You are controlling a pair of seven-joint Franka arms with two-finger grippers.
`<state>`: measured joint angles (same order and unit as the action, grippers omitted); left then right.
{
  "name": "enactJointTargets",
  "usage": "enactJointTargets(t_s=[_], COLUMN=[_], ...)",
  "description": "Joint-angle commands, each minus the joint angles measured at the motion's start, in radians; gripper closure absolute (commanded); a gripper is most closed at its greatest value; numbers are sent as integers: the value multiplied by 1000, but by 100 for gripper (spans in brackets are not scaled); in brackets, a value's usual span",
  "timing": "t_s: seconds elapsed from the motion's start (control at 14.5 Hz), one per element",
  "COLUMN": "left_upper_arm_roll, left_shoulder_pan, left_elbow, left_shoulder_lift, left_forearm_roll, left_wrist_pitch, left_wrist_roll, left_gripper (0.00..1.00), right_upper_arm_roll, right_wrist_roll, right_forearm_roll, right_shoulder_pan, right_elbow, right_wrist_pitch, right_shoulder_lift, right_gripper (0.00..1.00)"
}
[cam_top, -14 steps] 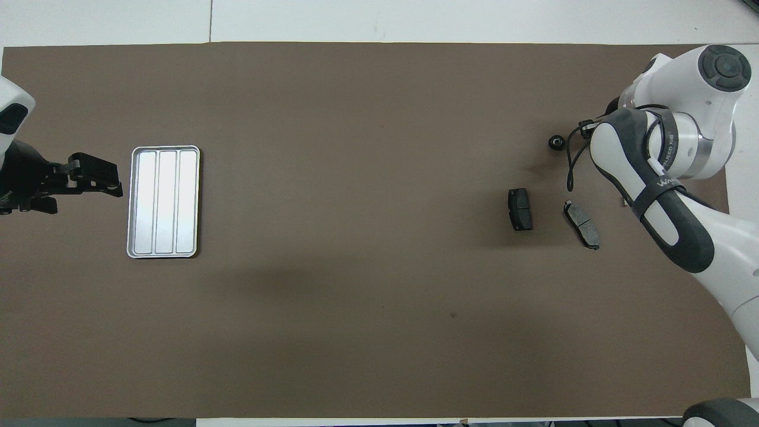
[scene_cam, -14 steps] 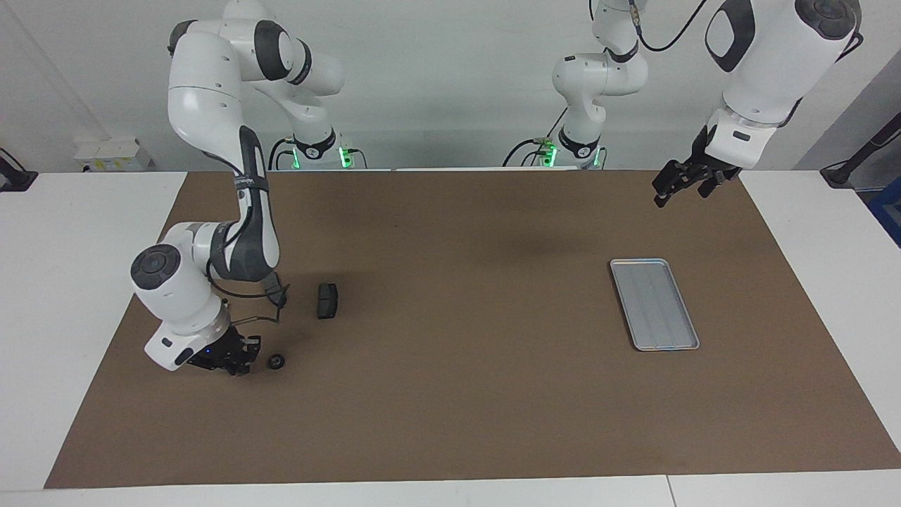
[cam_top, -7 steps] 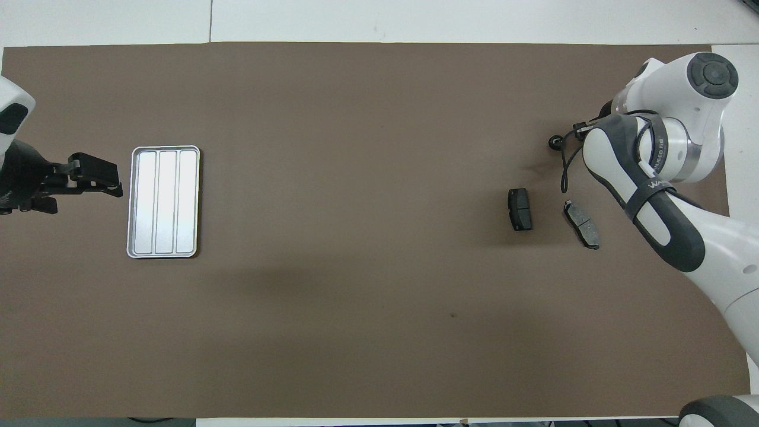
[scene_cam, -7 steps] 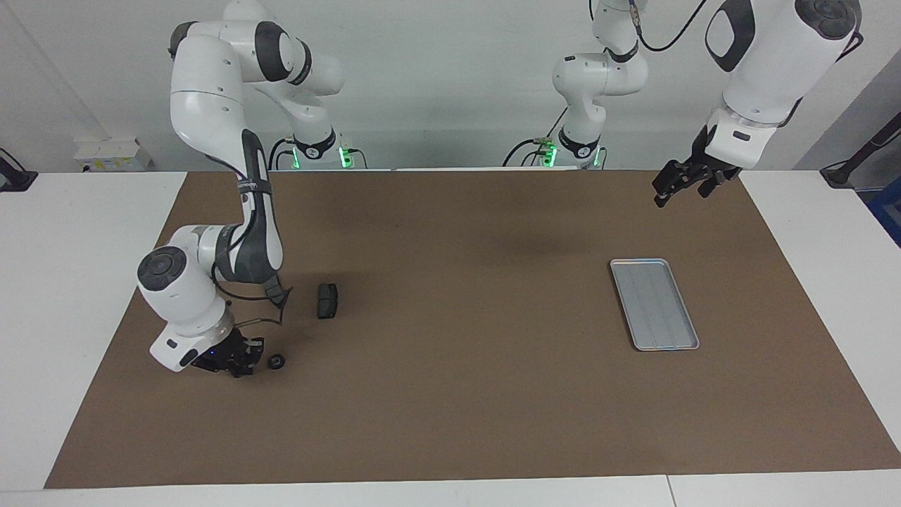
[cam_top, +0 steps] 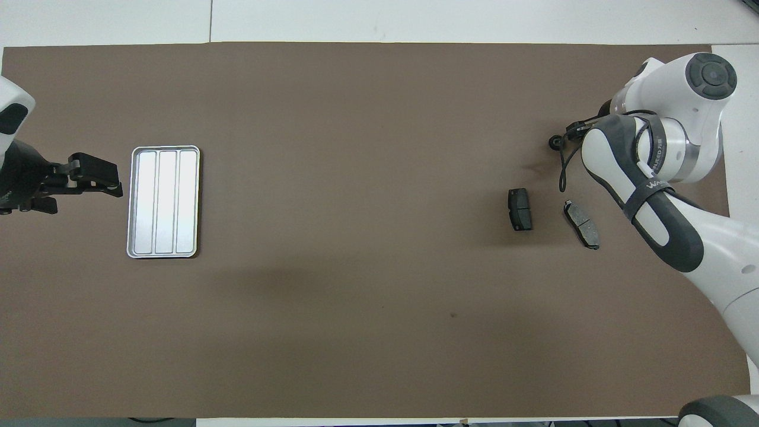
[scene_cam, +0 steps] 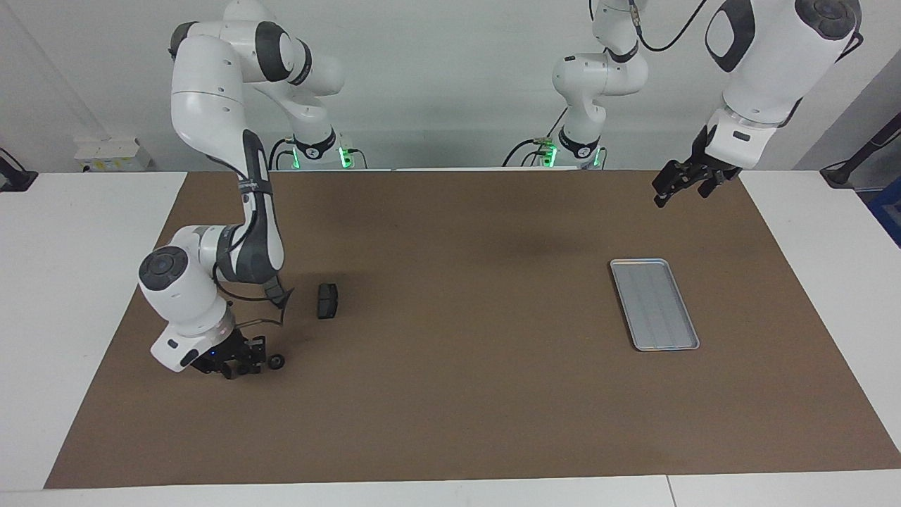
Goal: Place bearing gear from tray to pile
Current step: 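Place the second bearing beside the first near the white semicircle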
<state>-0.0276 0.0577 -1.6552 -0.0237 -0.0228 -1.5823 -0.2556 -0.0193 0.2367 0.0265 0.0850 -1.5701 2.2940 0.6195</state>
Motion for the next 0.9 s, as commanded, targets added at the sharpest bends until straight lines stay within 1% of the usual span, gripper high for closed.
enactJointTargets(t_s=[0.0, 0.14, 0.28, 0.48, 0.62, 0.83], left_upper_arm_roll=[6, 6, 6, 6, 6, 6], left_shoulder_pan=[5, 5, 5, 5, 5, 5], left_elbow=[-21, -21, -21, -21, -21, -21], left_shoulder_lift=[-22, -22, -22, -22, -22, -22], left_forearm_roll=[-14, -14, -14, -14, -14, -14], left_wrist_pitch=[1, -1, -1, -1, -1, -1], left_wrist_roll=[1, 1, 1, 1, 1, 1], left_gripper=[0, 0, 0, 0, 0, 0], right_upper_arm_roll=[-8, -7, -7, -8, -8, -11], right_wrist_roll=[-27, -27, -27, -17, -14, -16], right_forearm_roll=[-5, -4, 7, 16, 24, 20], right_shoulder_pan=[-7, -31, -34, -60, -64, -65], right_elbow=[-18, -15, -11, -5, -5, -5], right_wrist_pitch=[-19, -79, -175, -284, -344, -425], right_shoulder_lift=[-58, -110, -186, -300, -374, -458], right_gripper=[0, 0, 0, 0, 0, 0])
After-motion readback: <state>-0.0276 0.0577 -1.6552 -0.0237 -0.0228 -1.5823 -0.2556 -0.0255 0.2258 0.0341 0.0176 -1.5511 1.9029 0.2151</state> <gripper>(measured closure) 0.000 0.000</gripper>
